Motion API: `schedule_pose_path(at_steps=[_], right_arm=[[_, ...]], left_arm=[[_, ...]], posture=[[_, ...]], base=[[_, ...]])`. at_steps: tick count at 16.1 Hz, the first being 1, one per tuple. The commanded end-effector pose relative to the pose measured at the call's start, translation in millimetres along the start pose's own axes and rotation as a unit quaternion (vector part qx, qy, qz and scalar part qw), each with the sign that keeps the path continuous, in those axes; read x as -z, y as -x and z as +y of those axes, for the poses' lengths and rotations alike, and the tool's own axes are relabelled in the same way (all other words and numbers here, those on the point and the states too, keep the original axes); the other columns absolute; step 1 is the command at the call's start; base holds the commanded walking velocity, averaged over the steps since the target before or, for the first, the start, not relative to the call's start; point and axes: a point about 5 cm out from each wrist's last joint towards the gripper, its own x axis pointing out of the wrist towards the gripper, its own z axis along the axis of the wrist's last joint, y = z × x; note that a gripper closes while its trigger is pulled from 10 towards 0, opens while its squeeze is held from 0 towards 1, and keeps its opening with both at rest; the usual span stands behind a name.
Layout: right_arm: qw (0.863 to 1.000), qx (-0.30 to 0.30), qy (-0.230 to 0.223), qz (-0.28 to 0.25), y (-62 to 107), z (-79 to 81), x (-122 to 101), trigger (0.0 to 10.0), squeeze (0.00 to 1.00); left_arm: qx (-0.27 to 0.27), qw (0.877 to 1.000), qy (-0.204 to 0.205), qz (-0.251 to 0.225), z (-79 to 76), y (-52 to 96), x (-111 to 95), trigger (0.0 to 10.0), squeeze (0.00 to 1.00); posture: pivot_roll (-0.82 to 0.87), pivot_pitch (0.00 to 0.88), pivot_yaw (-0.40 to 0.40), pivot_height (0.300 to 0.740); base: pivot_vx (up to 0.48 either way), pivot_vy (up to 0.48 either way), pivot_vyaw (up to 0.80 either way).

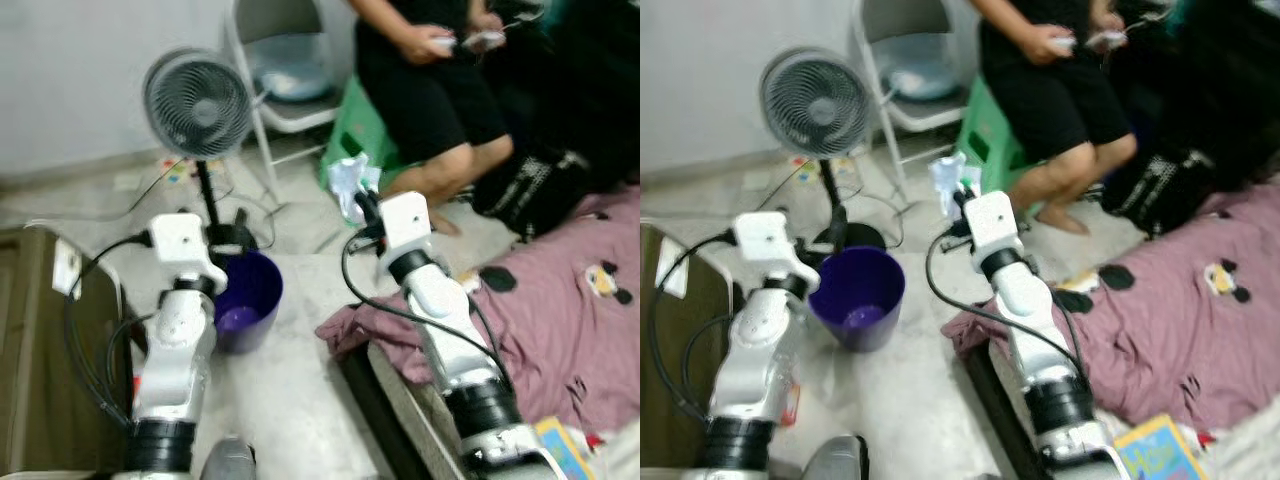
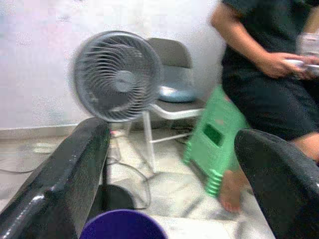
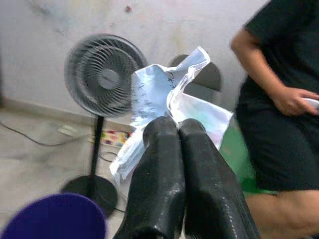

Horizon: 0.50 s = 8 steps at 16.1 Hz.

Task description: Clean up the room

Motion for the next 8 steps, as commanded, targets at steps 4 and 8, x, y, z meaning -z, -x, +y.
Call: schedule_pose_path(at_steps=[4,8], right_arm=[[1.000,-0.006,0.012,-0.010,-1.7,-2.4,-2.5,10.0,0.00],[1.000,0.000,0.004,-0.012,-2.8,-2.5,-1.9,10.0,0.00]], left_arm=[[0.007,1.000,0.011,-0.004,-6.3,-2.4,-3.2,10.0,0.00],[0.016,1.000,0.016,-0.004,-7.5,-3.0,-3.7,10.0,0.00]], posture=[[0.03,0.005,-0.085,0.740],[0.04,0.003,-0.083,0.740]], base=[[0.000,0.000,0.80],[0.000,0.000,0.33]])
